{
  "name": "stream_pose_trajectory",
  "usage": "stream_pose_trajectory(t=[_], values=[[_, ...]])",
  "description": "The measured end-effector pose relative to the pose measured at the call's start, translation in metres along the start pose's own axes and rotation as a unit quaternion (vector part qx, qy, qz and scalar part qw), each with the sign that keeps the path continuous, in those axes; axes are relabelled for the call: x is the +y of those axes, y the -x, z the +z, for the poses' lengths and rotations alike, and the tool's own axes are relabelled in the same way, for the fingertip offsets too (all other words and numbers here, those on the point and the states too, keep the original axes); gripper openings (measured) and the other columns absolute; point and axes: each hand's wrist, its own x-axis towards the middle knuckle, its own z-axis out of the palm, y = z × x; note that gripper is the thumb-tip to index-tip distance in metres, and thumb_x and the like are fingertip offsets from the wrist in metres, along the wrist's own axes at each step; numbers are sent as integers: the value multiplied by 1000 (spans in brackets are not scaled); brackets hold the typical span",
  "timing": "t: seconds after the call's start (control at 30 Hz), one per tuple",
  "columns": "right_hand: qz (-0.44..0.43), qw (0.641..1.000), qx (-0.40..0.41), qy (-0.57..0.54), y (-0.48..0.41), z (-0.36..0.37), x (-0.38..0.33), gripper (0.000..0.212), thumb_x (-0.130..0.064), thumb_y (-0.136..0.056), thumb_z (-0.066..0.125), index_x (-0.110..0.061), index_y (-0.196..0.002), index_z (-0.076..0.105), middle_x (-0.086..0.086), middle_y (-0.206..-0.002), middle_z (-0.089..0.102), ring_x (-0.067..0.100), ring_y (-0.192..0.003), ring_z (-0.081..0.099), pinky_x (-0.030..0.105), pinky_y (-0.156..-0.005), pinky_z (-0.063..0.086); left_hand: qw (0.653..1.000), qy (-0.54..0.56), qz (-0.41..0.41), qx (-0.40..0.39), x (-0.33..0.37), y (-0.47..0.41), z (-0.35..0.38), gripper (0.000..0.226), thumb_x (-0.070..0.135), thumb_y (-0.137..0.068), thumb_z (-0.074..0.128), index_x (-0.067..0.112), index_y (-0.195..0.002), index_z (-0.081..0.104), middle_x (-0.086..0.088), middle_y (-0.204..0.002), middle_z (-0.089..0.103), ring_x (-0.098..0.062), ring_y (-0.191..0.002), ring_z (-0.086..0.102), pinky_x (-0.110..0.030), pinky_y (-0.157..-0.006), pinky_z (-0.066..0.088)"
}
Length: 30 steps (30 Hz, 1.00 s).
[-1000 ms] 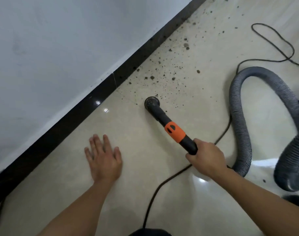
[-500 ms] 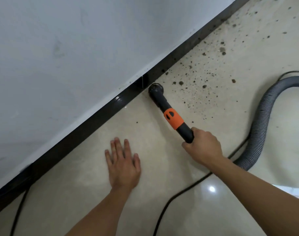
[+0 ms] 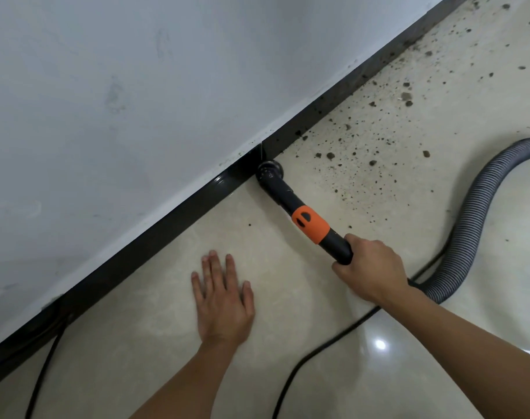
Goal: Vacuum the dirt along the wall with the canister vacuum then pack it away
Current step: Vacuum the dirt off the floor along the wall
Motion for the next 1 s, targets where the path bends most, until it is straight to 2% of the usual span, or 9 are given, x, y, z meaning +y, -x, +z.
stream_pose_trajectory(t=[0.13, 0.3, 0.4, 0.47, 0.63, 0.77, 0.9, 1.0], values=[[-51, 997, -53, 26, 42, 6, 8, 17, -37, -82, 62, -31, -84, 47, -9, -64, 52, 10, -59, 52, 23, -52, 36, 1000, 4, -3, 4, 0, 1, -1, 68, 46, -95, 22, 8, -151, 24, -18, -159, 16, -29, -149, 8, -50, -118, 9], [-38, 997, -69, 24, 93, 13, 31, 19, -42, -81, 62, -33, -82, 45, -9, -60, 49, 7, -56, 47, 17, -49, 24, 1000, 7, -7, 4, 2, 1, -1, 69, 48, -95, 15, 9, -153, 17, -17, -160, 10, -28, -149, 3, -50, -120, 9], [-74, 993, -83, 46, 95, 23, 15, 18, -44, -83, 57, -33, -87, 43, -7, -63, 46, 12, -62, 46, 20, -50, 24, 1000, 17, -11, 7, 2, 1, -1, 71, 49, -94, 12, 10, -153, 16, -15, -161, 8, -26, -150, 0, -49, -120, 5], [-70, 995, -60, 29, 80, 26, -1, 17, -41, -83, 58, -31, -88, 44, -7, -65, 47, 16, -65, 48, 26, -54, 32, 1000, 17, -13, 6, 2, 1, -1, 72, 49, -93, 11, 11, -154, 14, -14, -161, 6, -25, -150, -1, -48, -121, 2], [26, 998, 11, -51, 51, 18, -6, 14, -33, -80, 62, -26, -88, 53, -7, -68, 53, 19, -65, 54, 28, -58, 37, 1000, 8, -8, 6, 2, 1, 0, 73, 50, -92, 8, 11, -154, 10, -14, -162, 4, -25, -150, -3, -46, -121, -2], [85, 994, 7, -74, 101, 23, 28, 14, -35, -79, 62, -28, -88, 55, -9, -69, 55, 18, -66, 55, 29, -58, 40, 1000, -6, -18, -20, 4, 6, -5, 72, 51, -96, 11, 10, -155, 6, -17, -161, -1, -28, -149, -6, -49, -120, -3], [201, 972, 25, -120, 147, 27, 72, 15, -34, -77, 64, -26, -80, 52, -6, -68, 59, 16, -64, 57, 31, -59, 47, 992, 9, -96, -80, 45, -14, -10, 79, 56, -97, 12, 4, -153, -5, -26, -157, -13, -40, -145, -15, -60, -115, -7], [255, 955, 52, -143, 164, 25, 93, 14, -31, -79, 64, -25, -79, 52, -5, -66, 59, 13, -61, 55, 28, -51, 38, 989, 16, -127, -80, 86, -35, -11, 82, 59, -95, 13, 2, -152, -4, -30, -156, -10, -44, -144, -12, -64, -113, -6]])
